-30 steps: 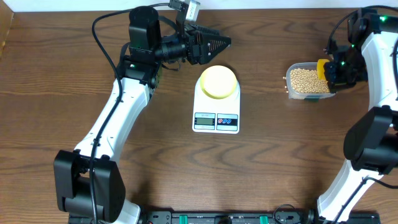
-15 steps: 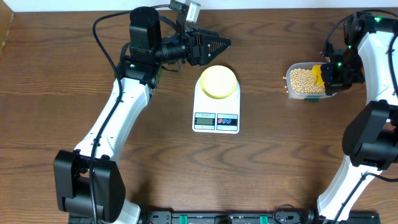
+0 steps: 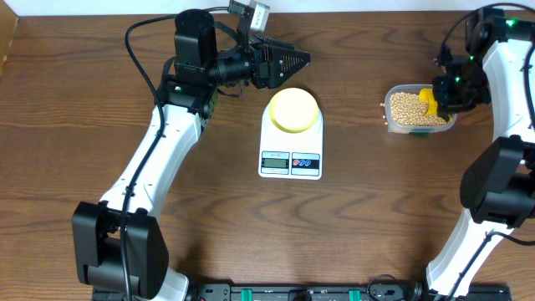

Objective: Scoop item into bowl and weigh 50g on scale
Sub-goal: 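Move the scoop with the right gripper into the soybean tub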

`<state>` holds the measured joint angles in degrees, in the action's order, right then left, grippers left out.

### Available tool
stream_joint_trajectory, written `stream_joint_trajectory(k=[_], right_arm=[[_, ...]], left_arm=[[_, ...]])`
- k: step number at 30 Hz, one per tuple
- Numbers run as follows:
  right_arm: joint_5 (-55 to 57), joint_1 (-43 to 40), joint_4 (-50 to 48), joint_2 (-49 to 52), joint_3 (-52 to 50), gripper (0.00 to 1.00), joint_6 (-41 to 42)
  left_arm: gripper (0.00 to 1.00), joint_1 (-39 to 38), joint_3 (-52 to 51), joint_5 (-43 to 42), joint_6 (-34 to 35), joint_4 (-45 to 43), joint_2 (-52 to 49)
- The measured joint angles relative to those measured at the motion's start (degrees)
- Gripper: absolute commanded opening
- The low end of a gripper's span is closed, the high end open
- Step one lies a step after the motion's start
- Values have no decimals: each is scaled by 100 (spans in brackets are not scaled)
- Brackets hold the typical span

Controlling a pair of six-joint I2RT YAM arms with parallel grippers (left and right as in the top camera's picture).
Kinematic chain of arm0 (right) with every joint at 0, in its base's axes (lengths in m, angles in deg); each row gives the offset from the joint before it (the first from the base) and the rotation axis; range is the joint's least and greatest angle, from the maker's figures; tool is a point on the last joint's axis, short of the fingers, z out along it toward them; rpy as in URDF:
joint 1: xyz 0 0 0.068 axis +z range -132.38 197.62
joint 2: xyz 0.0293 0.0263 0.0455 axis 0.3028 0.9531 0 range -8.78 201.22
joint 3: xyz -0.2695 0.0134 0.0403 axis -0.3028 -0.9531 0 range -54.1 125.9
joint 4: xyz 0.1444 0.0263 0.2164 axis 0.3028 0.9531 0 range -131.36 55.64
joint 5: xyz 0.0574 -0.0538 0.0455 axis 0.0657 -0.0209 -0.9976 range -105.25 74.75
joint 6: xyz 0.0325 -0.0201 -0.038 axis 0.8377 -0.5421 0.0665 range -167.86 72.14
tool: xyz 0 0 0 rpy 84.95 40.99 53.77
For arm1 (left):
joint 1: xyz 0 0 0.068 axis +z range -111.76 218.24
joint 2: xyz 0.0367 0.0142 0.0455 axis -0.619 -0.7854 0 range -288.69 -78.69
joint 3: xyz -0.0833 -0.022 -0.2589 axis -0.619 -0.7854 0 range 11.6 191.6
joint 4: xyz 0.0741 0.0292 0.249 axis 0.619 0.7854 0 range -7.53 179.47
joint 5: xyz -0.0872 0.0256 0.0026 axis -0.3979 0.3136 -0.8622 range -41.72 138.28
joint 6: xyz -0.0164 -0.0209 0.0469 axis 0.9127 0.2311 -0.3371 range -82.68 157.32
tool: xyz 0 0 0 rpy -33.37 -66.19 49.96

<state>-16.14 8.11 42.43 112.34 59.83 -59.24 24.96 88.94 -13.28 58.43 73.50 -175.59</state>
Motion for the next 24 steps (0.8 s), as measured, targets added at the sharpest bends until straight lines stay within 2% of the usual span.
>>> stream_joint_trajectory(k=[1, 2, 3, 4, 5, 7, 9, 10, 14, 17, 19, 24], right_arm=[[0, 0, 46, 0, 39, 11, 17], [0, 0, 94, 0, 57, 18, 37], [-2, 0, 201, 0, 57, 37, 76], [-2, 0, 254, 2, 59, 43, 79], [-4, 0, 315, 2, 59, 47, 96], [2, 0, 426, 2, 59, 49, 105], [31, 0, 424, 2, 59, 43, 116], [57, 0, 435, 2, 59, 32, 146], [164, 0, 640, 2, 59, 14, 345], [205, 0, 796, 2, 59, 10, 433], [223, 0, 863, 2, 59, 1, 455], [264, 0, 680, 0, 59, 1, 494]], left_arm=[[72, 0, 0, 0, -2, 4, 0], [72, 0, 0, 0, 0, 15, 0], [72, 0, 0, 0, -2, 35, 0], [73, 0, 0, 0, -2, 68, 0], [73, 0, 0, 0, -7, 105, 0], [73, 0, 0, 0, -17, 179, 0], [73, 0, 0, 0, -20, 240, 0], [73, 0, 0, 2, -24, 245, 0], [73, 0, 0, 0, -42, 256, 0], [73, 0, 0, 2, -39, 258, 0], [73, 0, 0, 2, -39, 258, 0], [73, 0, 0, 2, -42, 258, 0]])
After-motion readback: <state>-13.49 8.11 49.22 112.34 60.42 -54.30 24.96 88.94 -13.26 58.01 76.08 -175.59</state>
